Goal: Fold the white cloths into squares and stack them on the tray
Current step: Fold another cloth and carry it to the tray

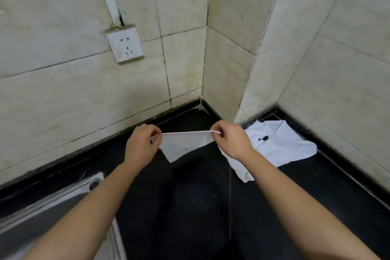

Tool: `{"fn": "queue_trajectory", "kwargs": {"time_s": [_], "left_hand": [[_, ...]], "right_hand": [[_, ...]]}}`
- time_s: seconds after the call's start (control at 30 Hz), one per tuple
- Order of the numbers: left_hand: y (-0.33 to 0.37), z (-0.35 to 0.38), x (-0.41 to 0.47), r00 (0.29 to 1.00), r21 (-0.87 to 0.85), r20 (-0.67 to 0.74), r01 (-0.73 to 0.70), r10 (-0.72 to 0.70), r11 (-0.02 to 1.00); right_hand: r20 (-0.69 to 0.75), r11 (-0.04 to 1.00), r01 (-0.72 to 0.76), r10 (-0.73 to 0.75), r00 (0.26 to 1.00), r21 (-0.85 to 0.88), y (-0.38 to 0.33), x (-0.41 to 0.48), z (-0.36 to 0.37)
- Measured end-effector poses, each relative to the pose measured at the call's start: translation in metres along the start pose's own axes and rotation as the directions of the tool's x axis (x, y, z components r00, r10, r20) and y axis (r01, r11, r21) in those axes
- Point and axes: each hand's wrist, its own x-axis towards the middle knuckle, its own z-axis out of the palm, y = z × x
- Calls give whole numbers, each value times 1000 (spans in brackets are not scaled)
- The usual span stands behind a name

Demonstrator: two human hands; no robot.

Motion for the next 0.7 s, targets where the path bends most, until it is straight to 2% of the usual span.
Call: {"fn": "queue_trajectory", "kwargs": {"time_s": [0.1, 0.2, 0.33, 0.43, 0.5, 0.57, 0.7], "left_hand": [[5, 9, -27, 994, 50, 6, -105, 105, 993], [-1, 34, -76, 968, 73, 133, -226, 215, 971], [-13, 78, -153, 899, 90, 393, -247, 194, 965], [-14, 99, -205, 843, 59, 527, -167, 111, 984], [-15, 108, -237, 807, 47, 587, -108, 60, 993], [-15, 110, -260, 780, 34, 624, -96, 54, 995], [-14, 106, -274, 753, 27, 652, -147, 94, 989]], "right_hand": [[22, 1000, -5, 6, 1000, -16, 12, -22, 5], [151, 992, -100, 110, 982, -73, 34, -60, 29], [407, 973, -123, 194, 893, -195, 68, -124, 70], [573, 959, -71, 223, 789, -274, 82, -167, 93], [588, 961, -76, 223, 777, -265, 86, -193, 104], [556, 964, -91, 219, 802, -249, 87, -209, 109], [582, 969, -88, 209, 786, -229, 88, -214, 110]]}}
